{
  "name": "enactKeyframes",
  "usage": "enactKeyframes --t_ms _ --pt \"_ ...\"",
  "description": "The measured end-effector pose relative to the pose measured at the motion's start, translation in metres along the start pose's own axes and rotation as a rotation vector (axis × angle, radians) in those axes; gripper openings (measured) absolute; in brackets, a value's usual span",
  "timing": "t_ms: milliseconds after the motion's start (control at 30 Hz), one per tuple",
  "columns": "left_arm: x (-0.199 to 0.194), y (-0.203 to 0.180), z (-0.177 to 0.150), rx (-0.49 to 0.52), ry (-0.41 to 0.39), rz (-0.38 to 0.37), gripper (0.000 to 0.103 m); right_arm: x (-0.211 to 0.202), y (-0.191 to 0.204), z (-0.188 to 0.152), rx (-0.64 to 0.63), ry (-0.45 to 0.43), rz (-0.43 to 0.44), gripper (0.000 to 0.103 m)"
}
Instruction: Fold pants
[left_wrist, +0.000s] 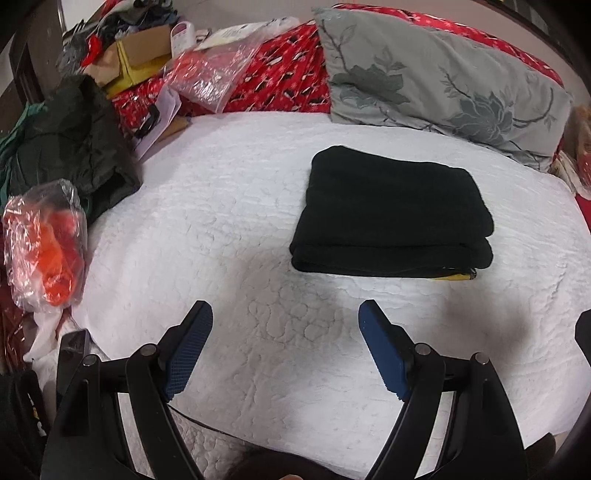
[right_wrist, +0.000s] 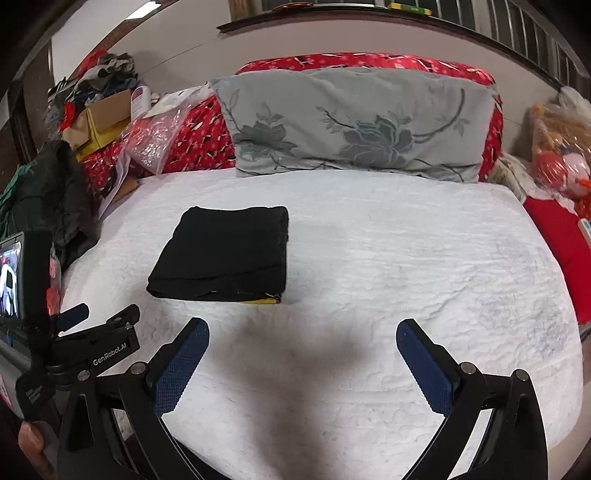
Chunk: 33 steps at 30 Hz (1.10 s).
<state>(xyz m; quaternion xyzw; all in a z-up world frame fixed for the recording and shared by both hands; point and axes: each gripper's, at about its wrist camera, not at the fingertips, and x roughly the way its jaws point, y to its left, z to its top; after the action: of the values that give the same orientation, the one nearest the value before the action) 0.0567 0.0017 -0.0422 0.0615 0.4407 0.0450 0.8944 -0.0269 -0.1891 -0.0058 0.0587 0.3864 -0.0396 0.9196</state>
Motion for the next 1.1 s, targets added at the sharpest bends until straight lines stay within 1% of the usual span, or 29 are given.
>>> enactKeyframes --t_ms 133,433,567,733,933,1100 --pt "-0.003 -0.004 0.001 0.015 -0.006 -0.019 0.082 -0.004 -0.006 -0.004 -0.002 -0.024 -0.037 0.102" --pt "-0.01 -0.007 0.002 0.02 -0.015 -0.092 0.082 -0.004 -0.011 -0.007 0.018 -0.024 -0.031 0.102" --pt "-0.012 -0.008 0.002 0.024 -0.016 -0.108 0.082 -0.006 -0.011 -0.008 0.021 -0.04 -0.024 0.102" --pt "-0.014 -0.009 0.003 0.021 -0.02 -0.123 0.082 -0.003 -0.01 -0.01 0.01 -0.037 -0.032 0.102" --pt "-0.017 -0.01 0.002 0.025 -0.03 -0.141 0.082 -0.003 -0.02 -0.012 0.043 -0.04 -0.019 0.102" --pt "-0.021 -0.014 0.002 0.032 -0.041 -0.155 0.082 -0.002 -0.025 -0.013 0.06 -0.041 -0.026 0.102"
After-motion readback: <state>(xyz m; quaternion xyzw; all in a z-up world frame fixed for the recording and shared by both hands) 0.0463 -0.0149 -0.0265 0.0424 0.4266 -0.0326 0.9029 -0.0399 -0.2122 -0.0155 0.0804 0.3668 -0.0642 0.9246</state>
